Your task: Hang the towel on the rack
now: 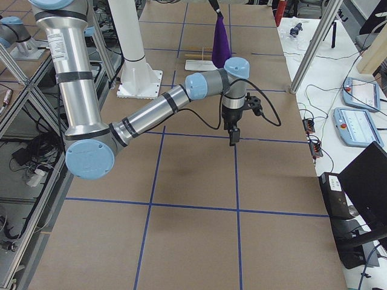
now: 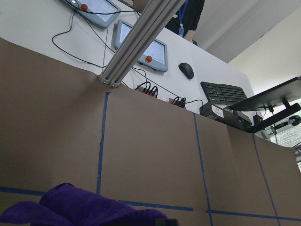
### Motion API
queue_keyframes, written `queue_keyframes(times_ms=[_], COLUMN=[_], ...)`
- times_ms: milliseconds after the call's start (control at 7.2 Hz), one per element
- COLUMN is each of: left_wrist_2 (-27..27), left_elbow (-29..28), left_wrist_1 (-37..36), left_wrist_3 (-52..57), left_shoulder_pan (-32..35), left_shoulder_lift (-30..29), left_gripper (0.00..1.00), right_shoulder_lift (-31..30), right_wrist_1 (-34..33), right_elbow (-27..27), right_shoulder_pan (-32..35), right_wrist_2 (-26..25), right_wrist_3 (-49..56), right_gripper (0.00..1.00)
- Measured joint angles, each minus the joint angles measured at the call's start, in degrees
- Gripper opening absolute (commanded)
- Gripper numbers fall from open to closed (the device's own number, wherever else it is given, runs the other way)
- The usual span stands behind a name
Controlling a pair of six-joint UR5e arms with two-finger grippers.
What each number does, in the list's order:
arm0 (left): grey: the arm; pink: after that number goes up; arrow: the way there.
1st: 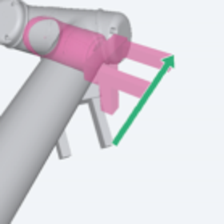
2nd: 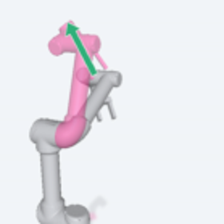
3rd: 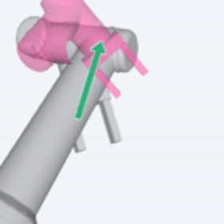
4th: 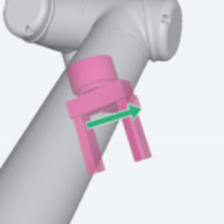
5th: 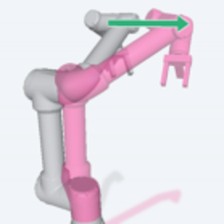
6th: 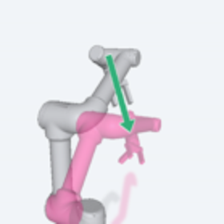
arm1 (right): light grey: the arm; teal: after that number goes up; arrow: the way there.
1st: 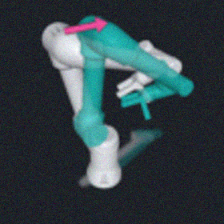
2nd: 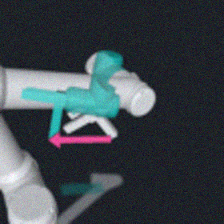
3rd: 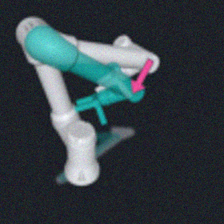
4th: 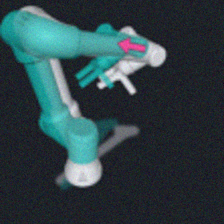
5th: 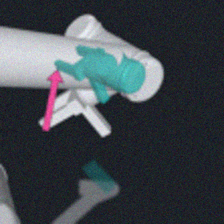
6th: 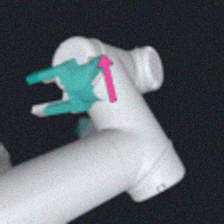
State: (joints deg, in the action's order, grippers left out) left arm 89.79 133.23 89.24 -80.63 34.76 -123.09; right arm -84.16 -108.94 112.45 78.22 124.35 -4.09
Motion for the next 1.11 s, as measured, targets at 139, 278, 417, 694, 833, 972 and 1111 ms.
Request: queue_keyframes(times_ms=[139,278,417,694,833,972,1111], left_wrist_2=[-1.2,-1.6,-1.7,-1.9,-2.4,-3.5,-5.5], left_elbow=[3.3,6.4,8.8,10.5,10.2,9.2,7.8], left_wrist_1=[-5.5,-11.7,-17.8,-23.5,-24.6,-25.4,-25.7], left_wrist_3=[0.1,0.1,0.1,0.5,1.9,3.8,5.8], left_shoulder_pan=[-1.8,-2.6,-2.9,-2.7,-2.4,-2.2,-2.1], left_shoulder_lift=[0.1,0.4,1.3,6.1,8.6,10.8,13.0], left_gripper=[0.0,0.0,0.0,0.0,0.0,0.0,0.0], right_shoulder_lift=[-2.2,-3.8,-4.6,-5.1,-5.1,-5.1,-5.2], right_wrist_1=[0.2,0.4,0.6,0.7,0.7,0.8,1.1], right_elbow=[-0.4,-0.6,-0.8,-2.3,-3.1,-3.8,-4.1], right_shoulder_pan=[1.9,3.2,3.9,4.6,5.1,5.4,5.6], right_wrist_2=[0.2,0.3,0.3,0.3,0.4,0.8,1.8], right_wrist_3=[1.8,2.7,2.8,2.8,2.8,2.7,2.7], right_gripper=[1.0,1.0,1.0,1.0,1.0,1.0,1.0])
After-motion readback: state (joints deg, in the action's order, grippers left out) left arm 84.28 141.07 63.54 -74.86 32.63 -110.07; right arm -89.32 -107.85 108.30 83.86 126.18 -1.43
